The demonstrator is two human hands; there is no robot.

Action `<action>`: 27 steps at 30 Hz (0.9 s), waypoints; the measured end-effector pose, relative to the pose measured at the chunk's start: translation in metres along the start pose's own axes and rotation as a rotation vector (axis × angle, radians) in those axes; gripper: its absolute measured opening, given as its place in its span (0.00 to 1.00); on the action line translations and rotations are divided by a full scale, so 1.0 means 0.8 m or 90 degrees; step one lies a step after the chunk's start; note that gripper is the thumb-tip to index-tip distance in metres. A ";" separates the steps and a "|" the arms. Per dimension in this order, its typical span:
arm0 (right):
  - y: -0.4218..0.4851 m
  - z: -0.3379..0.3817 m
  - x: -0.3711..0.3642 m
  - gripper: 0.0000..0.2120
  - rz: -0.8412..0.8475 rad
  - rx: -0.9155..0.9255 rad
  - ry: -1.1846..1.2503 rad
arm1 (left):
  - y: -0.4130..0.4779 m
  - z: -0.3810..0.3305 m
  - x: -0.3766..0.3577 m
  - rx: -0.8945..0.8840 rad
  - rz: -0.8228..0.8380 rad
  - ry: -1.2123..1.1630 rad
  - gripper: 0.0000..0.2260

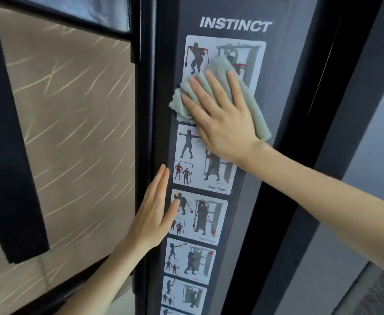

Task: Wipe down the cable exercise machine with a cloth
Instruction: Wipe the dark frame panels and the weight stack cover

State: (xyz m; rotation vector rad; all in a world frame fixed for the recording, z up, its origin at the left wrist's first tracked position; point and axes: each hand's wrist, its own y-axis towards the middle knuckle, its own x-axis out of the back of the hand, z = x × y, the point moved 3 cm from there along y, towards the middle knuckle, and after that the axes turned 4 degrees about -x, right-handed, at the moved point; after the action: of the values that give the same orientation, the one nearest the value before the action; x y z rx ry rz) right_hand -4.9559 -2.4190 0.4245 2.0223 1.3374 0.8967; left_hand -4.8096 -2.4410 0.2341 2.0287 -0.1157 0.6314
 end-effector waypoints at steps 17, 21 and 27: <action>-0.009 -0.013 0.007 0.14 -0.066 0.031 0.041 | -0.089 -0.010 -0.047 0.260 0.117 0.136 0.31; -0.073 0.055 -0.024 0.22 -0.024 0.089 0.075 | -0.100 0.000 -0.054 0.233 0.111 0.143 0.31; -0.215 0.160 -0.057 0.31 0.149 0.208 0.022 | -0.139 0.025 -0.072 0.213 0.131 0.132 0.30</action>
State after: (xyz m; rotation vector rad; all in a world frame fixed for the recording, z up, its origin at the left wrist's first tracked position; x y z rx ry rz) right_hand -4.9669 -2.4112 0.2057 2.4641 1.3566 0.8589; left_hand -4.8146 -2.4095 0.1113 2.2732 -0.1017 1.0454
